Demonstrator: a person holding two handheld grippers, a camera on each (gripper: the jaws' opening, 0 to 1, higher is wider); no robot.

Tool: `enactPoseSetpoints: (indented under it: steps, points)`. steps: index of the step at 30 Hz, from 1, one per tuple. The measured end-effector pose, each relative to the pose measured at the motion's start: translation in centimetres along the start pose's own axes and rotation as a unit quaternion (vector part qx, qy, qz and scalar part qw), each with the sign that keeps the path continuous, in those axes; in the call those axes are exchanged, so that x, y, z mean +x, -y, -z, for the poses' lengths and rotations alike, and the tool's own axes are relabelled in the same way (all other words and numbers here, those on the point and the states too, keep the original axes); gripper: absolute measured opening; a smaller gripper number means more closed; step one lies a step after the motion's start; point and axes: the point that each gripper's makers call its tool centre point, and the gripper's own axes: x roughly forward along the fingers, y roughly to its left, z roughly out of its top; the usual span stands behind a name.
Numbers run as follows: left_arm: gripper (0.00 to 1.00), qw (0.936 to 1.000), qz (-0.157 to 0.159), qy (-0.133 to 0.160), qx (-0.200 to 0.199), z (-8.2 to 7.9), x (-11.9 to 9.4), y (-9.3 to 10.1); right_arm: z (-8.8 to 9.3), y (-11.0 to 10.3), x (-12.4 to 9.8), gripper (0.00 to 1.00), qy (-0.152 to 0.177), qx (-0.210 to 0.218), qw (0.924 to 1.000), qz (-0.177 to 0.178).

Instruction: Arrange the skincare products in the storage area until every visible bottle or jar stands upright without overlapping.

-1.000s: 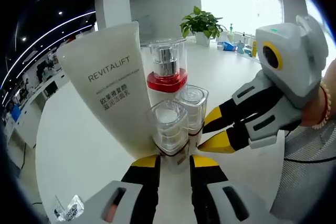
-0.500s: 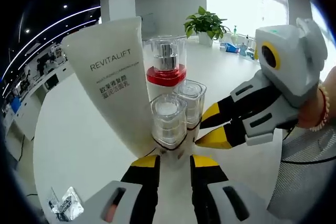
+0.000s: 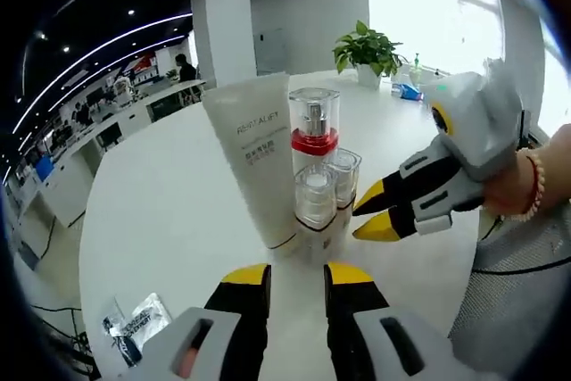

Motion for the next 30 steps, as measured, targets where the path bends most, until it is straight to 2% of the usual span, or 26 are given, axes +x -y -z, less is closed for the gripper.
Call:
enactPoseSetpoints:
  steps: [1,2,4,10,13,16,20,22,24,25,26,28,29,30]
  points:
    - [0.24,1.0,-0.003,0.0,-0.004,0.1,-0.4,-0.1,0.2,-0.1,0.0,0.17,-0.007,0.006,1.0,-0.002]
    - [0.25,1.0,-0.004,0.001,-0.005,0.1,-0.9,-0.2,0.8,-0.4,-0.2,0.17,-0.029,0.013,0.9994,-0.008]
    - [0.26,0.9999,-0.014,0.008,-0.004,0.1,-2.2,-0.3,1.0,-0.4,-0.2,0.17,-0.037,0.014,0.9992,-0.008]
    - [0.27,0.9964,-0.081,0.023,0.016,0.7,-6.6,-2.0,-0.1,-1.1,-1.8,0.17,-0.027,0.02,0.9993,-0.017]
    - [0.26,0.9918,-0.123,0.029,0.017,1.3,-9.1,-3.2,-1.0,-2.5,-3.1,0.17,-0.019,0.056,0.9972,-0.046]
    - [0.26,0.9856,-0.164,0.037,0.017,2.0,-11.2,-4.2,-2.4,-4.3,-4.1,0.19,0.008,0.088,0.9925,-0.084]
    - [0.26,0.9804,-0.192,0.043,0.013,3.6,-13.4,-4.4,-2.3,-6.8,-5.9,0.2,0.008,0.089,0.989,-0.118]
    - [0.26,0.9802,-0.193,0.044,0.003,4.4,-14.0,-4.2,-2.5,-8.2,-6.9,0.21,0.013,0.12,0.9815,-0.148]
    - [0.27,0.9798,-0.198,0.024,-0.015,6.0,-14.6,-4.0,-2.7,-9.9,-8.2,0.22,0.028,0.178,0.967,-0.18]
    - [0.27,0.9788,-0.203,0.019,-0.016,6.6,-15.0,-3.8,-2.6,-10.7,-8.8,0.22,0.039,0.186,0.9638,-0.187]
    - [0.27,0.9776,-0.209,0.02,-0.016,6.9,-15.2,-3.7,-2.2,-11.0,-9.1,0.22,0.041,0.177,0.9658,-0.185]
    - [0.26,0.9718,-0.233,0.027,-0.017,7.4,-15.9,-3.9,-1.4,-11.5,-8.8,0.22,0.052,0.114,0.9782,-0.166]
    - [0.26,0.9695,-0.242,0.032,-0.019,7.7,-16.0,-4.0,-0.4,-11.5,-8.4,0.21,0.033,0.086,0.9836,-0.155]
    - [0.26,0.9682,-0.247,0.033,-0.026,8.0,-16.0,-4.2,0.0,-11.7,-8.3,0.21,0.007,0.086,0.9832,-0.161]
